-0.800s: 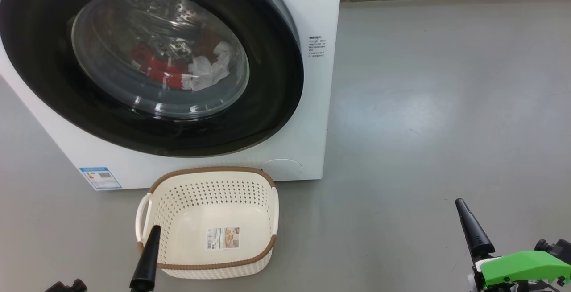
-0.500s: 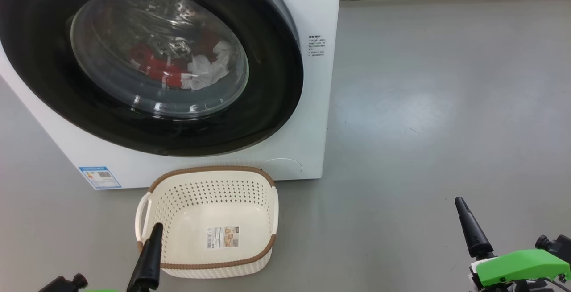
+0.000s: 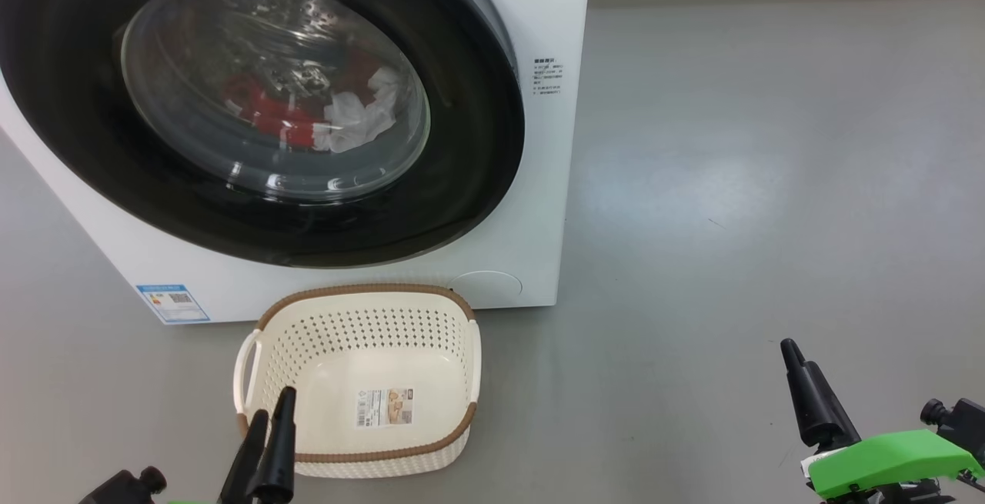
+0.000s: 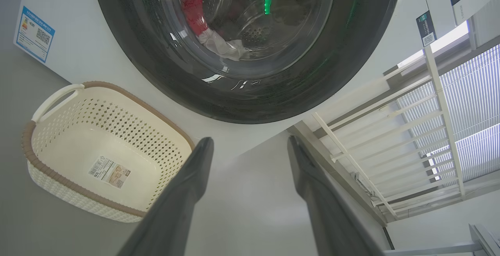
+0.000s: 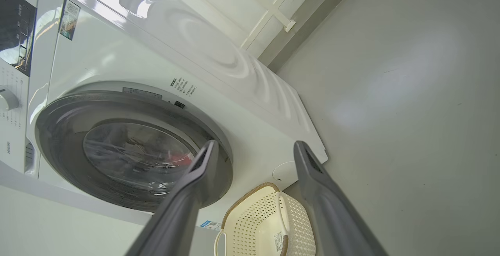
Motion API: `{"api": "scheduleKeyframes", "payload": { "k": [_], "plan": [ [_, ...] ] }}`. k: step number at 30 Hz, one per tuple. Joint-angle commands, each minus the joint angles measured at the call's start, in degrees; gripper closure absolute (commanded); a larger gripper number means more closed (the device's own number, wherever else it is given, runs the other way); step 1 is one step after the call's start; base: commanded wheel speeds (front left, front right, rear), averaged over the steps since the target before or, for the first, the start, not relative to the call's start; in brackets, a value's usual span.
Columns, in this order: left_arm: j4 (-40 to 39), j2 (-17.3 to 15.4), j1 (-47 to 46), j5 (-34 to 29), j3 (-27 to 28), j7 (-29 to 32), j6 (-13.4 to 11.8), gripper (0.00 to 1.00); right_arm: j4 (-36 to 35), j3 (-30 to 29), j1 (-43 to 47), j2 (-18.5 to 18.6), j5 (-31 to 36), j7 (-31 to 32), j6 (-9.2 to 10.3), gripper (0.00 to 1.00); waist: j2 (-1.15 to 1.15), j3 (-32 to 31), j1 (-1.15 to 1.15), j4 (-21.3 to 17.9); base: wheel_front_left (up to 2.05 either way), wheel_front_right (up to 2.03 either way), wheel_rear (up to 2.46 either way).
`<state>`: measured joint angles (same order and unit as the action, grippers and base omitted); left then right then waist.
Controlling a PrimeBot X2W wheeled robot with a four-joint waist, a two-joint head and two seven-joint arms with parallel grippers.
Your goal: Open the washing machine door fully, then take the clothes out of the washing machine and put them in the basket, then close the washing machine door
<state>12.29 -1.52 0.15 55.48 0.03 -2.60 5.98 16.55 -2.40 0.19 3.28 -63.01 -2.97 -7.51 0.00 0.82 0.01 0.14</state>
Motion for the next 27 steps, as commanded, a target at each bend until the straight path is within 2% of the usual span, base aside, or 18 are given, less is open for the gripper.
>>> {"api": "scheduleKeyframes", "payload": {
  "k": [1,27],
  "plan": [
    [-2.1,-1.0,-0.7,-2.0,0.6,-0.7,-0.3,0.00,-1.8,1.0,-0.4,1.0,1.8,-0.7,0.00,0.00,0.00,0.0,0.00,0.0,0.00,0.00,0.00],
    [-5.9,-1.1,0.7,-19.4,-1.0,-4.9,-1.4,0.00,-3.2,2.2,1.1,1.4,16.3,-4.7,0.01,0.00,0.00,0.2,-0.01,0.0,0.00,0.00,0.00]
  ]
}}
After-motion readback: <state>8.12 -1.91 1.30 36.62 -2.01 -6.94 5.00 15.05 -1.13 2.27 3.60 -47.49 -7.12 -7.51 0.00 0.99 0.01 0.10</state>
